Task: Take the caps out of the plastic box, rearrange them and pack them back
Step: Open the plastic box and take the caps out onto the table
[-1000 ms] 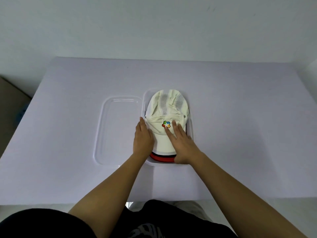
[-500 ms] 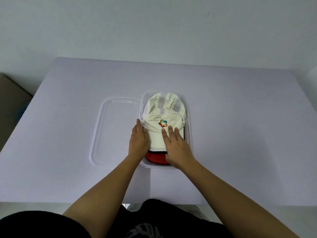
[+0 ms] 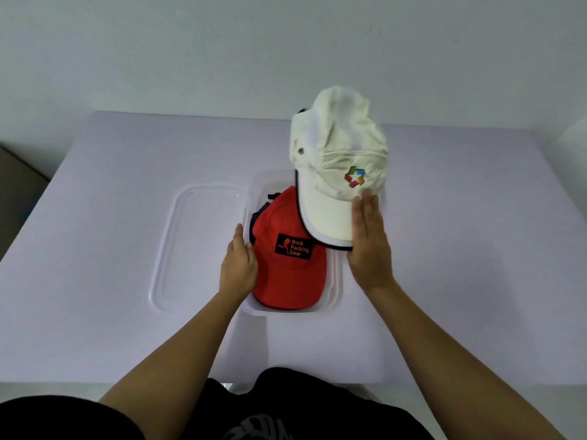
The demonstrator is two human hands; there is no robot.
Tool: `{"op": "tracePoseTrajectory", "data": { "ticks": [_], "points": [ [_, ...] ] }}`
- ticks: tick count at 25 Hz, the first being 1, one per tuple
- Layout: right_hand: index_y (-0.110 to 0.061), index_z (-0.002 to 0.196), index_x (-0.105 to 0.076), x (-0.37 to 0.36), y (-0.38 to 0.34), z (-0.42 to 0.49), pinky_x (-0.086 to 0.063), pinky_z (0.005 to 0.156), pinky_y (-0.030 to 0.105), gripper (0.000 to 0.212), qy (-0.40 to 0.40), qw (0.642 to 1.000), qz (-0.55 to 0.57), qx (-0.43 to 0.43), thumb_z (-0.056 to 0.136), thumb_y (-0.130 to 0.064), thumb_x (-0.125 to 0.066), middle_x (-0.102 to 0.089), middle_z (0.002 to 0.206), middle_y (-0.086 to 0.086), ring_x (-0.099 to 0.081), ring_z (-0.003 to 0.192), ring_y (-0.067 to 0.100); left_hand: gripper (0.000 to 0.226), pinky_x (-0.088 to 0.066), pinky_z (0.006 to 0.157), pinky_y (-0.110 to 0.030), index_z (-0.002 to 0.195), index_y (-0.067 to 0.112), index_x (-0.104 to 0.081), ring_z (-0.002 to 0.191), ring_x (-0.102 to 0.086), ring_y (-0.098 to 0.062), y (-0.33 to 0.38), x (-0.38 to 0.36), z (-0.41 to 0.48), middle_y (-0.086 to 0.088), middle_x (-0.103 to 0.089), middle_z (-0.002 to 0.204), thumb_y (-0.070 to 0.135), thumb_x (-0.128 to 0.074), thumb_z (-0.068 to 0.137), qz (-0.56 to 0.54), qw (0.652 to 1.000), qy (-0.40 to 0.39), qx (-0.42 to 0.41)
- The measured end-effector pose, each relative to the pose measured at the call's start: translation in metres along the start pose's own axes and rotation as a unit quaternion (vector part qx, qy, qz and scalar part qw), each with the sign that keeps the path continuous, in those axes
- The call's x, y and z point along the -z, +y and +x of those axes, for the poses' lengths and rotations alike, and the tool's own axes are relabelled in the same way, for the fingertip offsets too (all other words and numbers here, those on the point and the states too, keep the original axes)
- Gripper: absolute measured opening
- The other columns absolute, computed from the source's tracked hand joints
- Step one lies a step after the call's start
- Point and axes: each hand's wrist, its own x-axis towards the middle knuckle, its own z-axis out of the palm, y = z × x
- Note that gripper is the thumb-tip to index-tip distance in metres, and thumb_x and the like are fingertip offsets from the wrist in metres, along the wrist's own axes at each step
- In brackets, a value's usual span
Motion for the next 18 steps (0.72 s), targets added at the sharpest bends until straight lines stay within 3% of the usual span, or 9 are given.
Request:
{"op": "tracePoseTrajectory", "data": {
  "ticks": [2,4,7,9,14,18],
  "points": [
    [0.001,0.142,-0.023,0.002,0.028,-0.003,-0.042,0.103,0.048,0.054,-0.032,0.997,-0.012,-0.068,0.088,0.003,-0.022,-0.029,0.149,0.024,-0.022,0.139,0.035,0.052,-0.035,0.103,-0.041,0.151,0.016,-0.014,0.131,-0.042,-0.035,0.001,-0.001,0.000,-0.018,-0.035,0.150,0.022,-0.029,0.101,0.007,1.000,0.002,0.001],
    [0.003,0.143,-0.025,0.001,0.054,-0.016,-0.044,0.100,0.052,0.060,-0.100,0.988,-0.044,-0.112,0.083,0.010,-0.028,-0.028,0.150,0.025,-0.025,0.138,0.041,0.053,-0.034,0.103,-0.041,0.151,0.016,-0.014,0.133,-0.040,-0.034,0.001,-0.001,0.000,-0.017,-0.034,0.151,0.021,-0.029,0.101,0.015,1.000,0.002,0.005],
    [0.002,0.146,-0.013,-0.004,0.086,-0.040,-0.037,0.106,0.054,0.073,-0.292,0.942,-0.066,-0.150,0.079,0.022,-0.036,-0.011,0.156,0.020,-0.015,0.143,0.040,0.054,-0.035,0.103,-0.042,0.151,0.017,-0.013,0.132,-0.041,-0.035,0.002,-0.001,-0.001,-0.016,-0.034,0.151,0.022,-0.030,0.101,0.025,1.000,0.004,0.006],
    [0.001,0.146,-0.005,-0.007,0.100,-0.048,-0.031,0.109,0.052,0.074,-0.371,0.915,-0.077,-0.139,0.082,0.020,-0.036,-0.001,0.157,0.019,-0.007,0.144,0.039,0.054,-0.035,0.102,-0.042,0.152,0.018,-0.012,0.131,-0.041,-0.035,0.002,-0.002,-0.001,-0.016,-0.034,0.151,0.023,-0.031,0.101,0.037,0.999,0.007,0.007],
    [-0.005,0.148,0.006,-0.024,0.121,-0.011,-0.026,0.112,0.039,0.075,-0.414,0.896,-0.101,-0.127,0.088,0.013,-0.036,0.011,0.158,0.012,0.003,0.146,0.031,0.057,-0.036,0.102,-0.045,0.152,0.019,-0.010,0.132,-0.041,-0.035,0.001,-0.006,0.002,-0.017,-0.031,0.152,0.028,-0.033,0.101,0.063,0.998,0.005,0.015],
    [-0.007,0.148,0.009,-0.041,0.146,0.028,-0.024,0.112,0.040,0.078,-0.444,0.883,-0.108,-0.108,0.089,0.012,-0.038,0.013,0.158,0.010,0.003,0.146,0.030,0.058,-0.036,0.104,-0.044,0.152,0.018,-0.008,0.134,-0.040,-0.033,-0.003,-0.006,0.003,-0.015,-0.028,0.154,0.031,-0.034,0.101,0.085,0.996,0.004,0.008]
  ]
}}
